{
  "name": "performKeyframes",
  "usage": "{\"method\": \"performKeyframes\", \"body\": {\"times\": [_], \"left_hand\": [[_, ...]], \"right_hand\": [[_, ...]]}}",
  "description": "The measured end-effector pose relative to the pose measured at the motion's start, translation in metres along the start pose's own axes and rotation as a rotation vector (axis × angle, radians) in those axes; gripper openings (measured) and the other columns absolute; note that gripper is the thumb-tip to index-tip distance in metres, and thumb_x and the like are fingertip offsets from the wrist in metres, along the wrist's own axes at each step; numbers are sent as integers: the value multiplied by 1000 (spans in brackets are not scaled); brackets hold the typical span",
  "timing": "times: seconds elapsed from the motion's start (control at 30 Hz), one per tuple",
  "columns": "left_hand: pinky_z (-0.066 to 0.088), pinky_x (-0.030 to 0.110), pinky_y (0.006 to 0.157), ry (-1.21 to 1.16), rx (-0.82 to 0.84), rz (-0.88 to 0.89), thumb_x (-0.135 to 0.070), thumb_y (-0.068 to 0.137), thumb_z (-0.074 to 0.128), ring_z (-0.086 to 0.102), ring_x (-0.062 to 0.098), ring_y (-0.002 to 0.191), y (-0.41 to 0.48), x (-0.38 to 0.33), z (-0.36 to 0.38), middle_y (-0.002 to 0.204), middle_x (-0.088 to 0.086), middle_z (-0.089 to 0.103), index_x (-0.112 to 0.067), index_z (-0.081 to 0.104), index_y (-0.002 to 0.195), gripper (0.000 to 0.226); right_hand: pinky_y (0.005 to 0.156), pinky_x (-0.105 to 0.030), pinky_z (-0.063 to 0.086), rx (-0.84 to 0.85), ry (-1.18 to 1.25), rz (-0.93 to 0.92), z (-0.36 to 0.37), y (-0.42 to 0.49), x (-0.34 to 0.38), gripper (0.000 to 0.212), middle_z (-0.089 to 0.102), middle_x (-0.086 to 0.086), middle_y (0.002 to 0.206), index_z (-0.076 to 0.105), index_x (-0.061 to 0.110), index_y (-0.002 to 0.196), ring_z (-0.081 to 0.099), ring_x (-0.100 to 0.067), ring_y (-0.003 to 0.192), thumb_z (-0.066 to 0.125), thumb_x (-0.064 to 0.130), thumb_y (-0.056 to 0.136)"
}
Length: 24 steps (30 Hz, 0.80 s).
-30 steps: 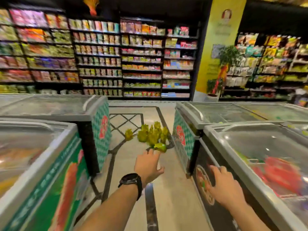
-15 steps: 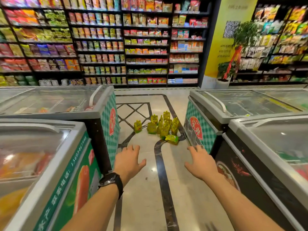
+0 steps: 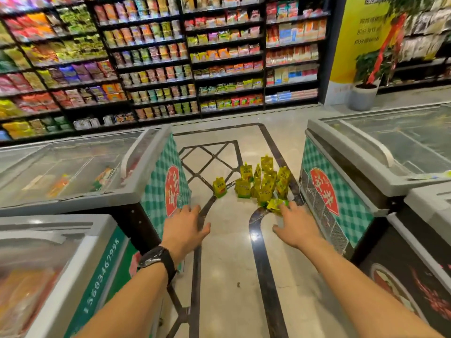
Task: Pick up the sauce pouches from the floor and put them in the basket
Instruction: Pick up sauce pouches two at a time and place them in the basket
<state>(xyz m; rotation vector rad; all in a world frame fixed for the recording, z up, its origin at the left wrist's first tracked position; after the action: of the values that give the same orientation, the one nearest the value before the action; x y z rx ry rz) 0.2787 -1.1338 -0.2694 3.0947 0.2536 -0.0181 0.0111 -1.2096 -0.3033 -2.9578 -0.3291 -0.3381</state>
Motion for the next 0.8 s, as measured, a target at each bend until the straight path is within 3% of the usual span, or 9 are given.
{"method": "performKeyframes", "body": {"times": [0.33, 0.43, 0.8], "left_hand": [[53, 39, 93, -8, 29, -67, -58, 95, 45, 55, 25, 118, 206, 21, 16, 132, 6, 54, -21, 43, 138, 57], [52, 39, 92, 24, 55, -49, -58, 96, 43, 55, 25, 117, 276, 33, 33, 131, 5, 54, -22, 43, 139, 56], [52, 43, 86, -87, 121, 12, -56, 93, 50, 56, 32, 112, 555, 59, 86, 124, 10, 54, -18, 46, 134, 56]], "right_hand": [[102, -45, 45, 69, -12, -80, -8, 220, 27, 64, 39, -11, 146, 37, 19, 145, 42, -33, 133, 57, 47, 91], [95, -43, 47, 85, -33, -89, -2, 286, 33, 61, 39, -10, 144, 38, 19, 143, 41, -32, 131, 57, 46, 92], [95, -45, 45, 130, -38, 20, -6, 514, 41, 54, 45, -12, 137, 46, 16, 138, 43, -34, 129, 57, 42, 92]]}}
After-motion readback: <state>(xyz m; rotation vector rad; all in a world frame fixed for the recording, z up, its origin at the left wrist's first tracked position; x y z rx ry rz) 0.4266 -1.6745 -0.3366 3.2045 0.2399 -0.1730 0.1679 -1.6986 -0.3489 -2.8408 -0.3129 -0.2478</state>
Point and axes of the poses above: each hand's wrist, its own y-axis towards the middle knuckle, its own z-axis out of the palm, x = y × z, the point moved 3 cm from there along y, towards the middle knuckle
